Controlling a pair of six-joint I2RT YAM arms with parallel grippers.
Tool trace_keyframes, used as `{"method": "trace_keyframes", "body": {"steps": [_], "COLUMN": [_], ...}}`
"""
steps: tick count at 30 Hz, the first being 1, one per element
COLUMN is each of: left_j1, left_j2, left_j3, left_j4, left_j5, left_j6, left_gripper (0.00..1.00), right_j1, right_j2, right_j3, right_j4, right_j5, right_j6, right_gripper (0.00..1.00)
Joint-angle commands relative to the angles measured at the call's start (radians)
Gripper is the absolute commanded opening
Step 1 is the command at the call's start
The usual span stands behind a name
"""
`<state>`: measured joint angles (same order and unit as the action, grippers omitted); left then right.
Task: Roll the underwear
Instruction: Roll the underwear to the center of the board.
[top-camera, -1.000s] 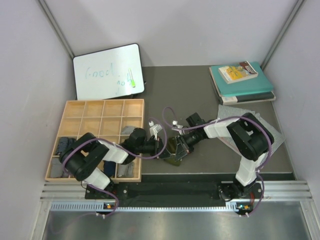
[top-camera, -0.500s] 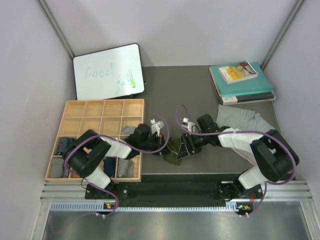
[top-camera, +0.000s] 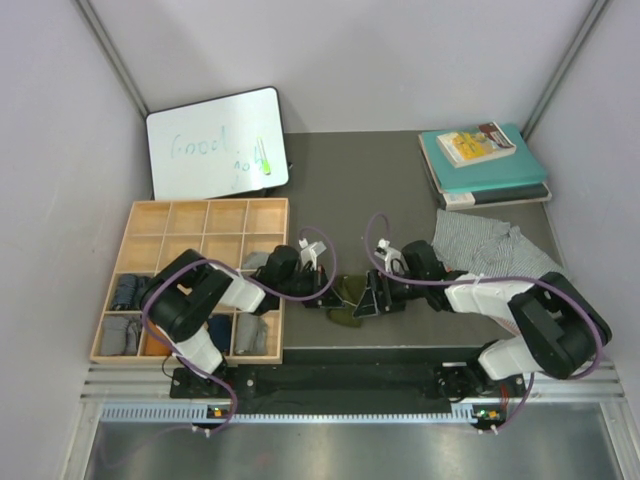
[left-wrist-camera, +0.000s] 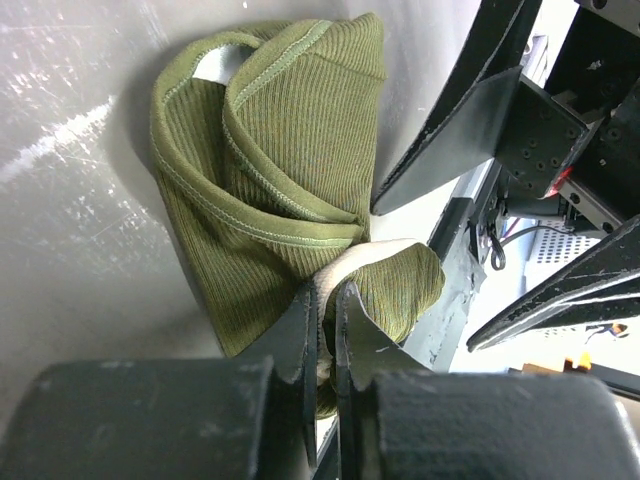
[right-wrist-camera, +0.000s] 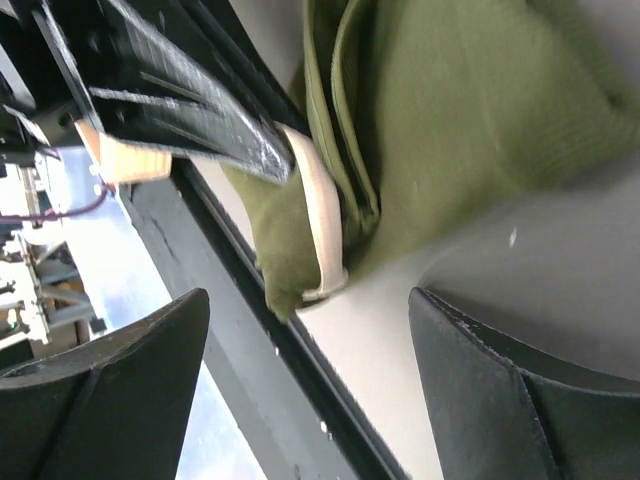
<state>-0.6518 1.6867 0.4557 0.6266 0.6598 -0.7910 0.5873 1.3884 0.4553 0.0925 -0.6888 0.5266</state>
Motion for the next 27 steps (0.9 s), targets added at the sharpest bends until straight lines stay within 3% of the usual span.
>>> {"method": "trace_keyframes", "body": {"steps": [1,5,9,12,15,16,17,19,20,23,27], "left_j1": [0.006,0.012,0.018,0.023,0.023,0.023,0.023,0.023,0.023,0.024,0.026], "left_j2": [0.047,0.051,0.054,0.056,0.056,0.054,0.047,0.03,0.009,-0.053,-0.133], "left_j3": [-0.018,-0.014,-0.005,0.006,0.015,0.017,0.026,0.04,0.057,0.104,0.147], "left_j4": [-0.085,-0.082,-0.08,-0.08,-0.08,-0.079,-0.079,-0.103,-0.116,-0.221,-0.347], "left_j5": [-0.048,-0.042,-0.035,-0.031,-0.023,-0.02,-0.016,-0.014,-0.017,-0.048,-0.098], "left_j6": [0.038,0.033,0.027,0.021,0.018,0.018,0.019,0.024,0.035,0.088,0.165], "left_gripper": [0.0,0.0,0.0,0.0,0.0,0.0,0.0,0.08,0.2,0.42,0.6], "right_j1": [0.034,0.071,0.103,0.117,0.118,0.118,0.118,0.117,0.115,0.092,0.037], "right_j2": [0.037,0.052,0.099,0.118,0.124,0.126,0.127,0.126,0.126,0.127,0.153], "right_j3": [-0.013,-0.014,0.002,0.017,0.026,0.032,0.046,0.06,0.074,0.098,0.128], "right_j4": [0.111,0.098,0.076,0.058,0.03,0.009,-0.031,-0.071,-0.089,-0.163,-0.192], "right_j5": [0.089,0.149,0.172,0.193,0.236,0.256,0.288,0.313,0.325,0.301,0.22], "right_j6": [0.027,0.016,0.016,0.021,0.032,0.036,0.039,0.056,0.061,0.073,0.05], "right_gripper": [0.78,0.75,0.59,0.45,0.22,0.07,0.03,0.0,0.0,0.0,0.0]}}
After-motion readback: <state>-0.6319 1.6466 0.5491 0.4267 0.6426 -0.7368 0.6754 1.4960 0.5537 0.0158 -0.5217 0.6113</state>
